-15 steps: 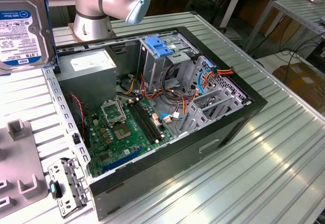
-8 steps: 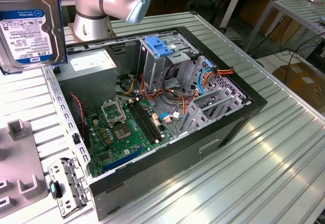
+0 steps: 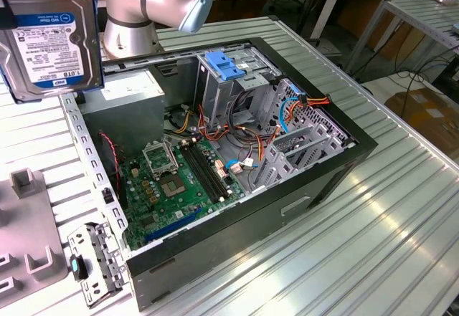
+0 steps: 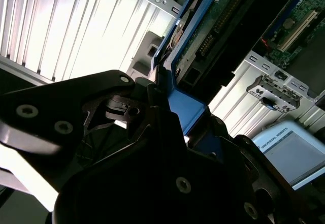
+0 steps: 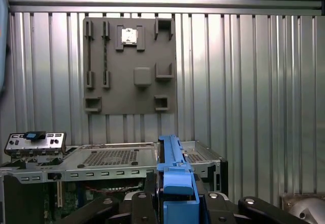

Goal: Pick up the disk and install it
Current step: 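Pick up the disk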

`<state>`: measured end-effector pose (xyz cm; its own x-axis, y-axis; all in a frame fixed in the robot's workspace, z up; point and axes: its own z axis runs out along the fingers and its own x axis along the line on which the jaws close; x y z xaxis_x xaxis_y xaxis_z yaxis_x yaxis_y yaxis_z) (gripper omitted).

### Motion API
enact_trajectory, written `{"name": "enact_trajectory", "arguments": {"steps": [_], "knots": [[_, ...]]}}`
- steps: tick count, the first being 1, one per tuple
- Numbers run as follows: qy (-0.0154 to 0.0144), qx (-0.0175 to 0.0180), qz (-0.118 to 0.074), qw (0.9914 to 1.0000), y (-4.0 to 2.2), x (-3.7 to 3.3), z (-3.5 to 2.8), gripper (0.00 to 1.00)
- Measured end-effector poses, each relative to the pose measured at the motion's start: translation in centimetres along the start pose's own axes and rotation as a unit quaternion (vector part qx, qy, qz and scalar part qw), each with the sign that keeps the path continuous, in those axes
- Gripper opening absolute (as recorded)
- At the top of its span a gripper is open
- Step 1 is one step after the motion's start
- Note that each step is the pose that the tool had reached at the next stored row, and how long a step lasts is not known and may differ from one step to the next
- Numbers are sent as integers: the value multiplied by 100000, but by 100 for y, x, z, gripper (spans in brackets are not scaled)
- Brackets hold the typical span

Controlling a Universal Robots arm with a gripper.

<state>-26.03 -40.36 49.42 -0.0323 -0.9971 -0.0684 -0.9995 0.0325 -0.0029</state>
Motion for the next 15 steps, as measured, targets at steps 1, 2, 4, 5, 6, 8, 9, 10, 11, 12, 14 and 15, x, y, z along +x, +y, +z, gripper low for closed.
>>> {"name": "enact_trajectory", "arguments": {"steps": [1,2,4,5,6,8,9,10,11,12,14,15], "knots": [[-5,4,-1,100000,-12,0,0,37],[-4,2,2,100000,-47,-1,1,37],[-1,-2,-1,100000,-93,-2,1,37],[0,-4,-1,100000,-116,-3,0,37],[-2,-2,3,100000,-129,-4,1,37],[1,-4,4,100000,-168,-5,1,37],[-5,1,1,100000,-195,-5,2,37],[0,-3,1,100000,-215,-6,1,37],[-1,-3,3,100000,-230,-6,1,37],[-2,-3,0,100000,-249,-6,1,37],[-2,-1,-1,100000,-287,-6,2,37],[-5,-1,1,100000,-302,-6,2,37]]}}
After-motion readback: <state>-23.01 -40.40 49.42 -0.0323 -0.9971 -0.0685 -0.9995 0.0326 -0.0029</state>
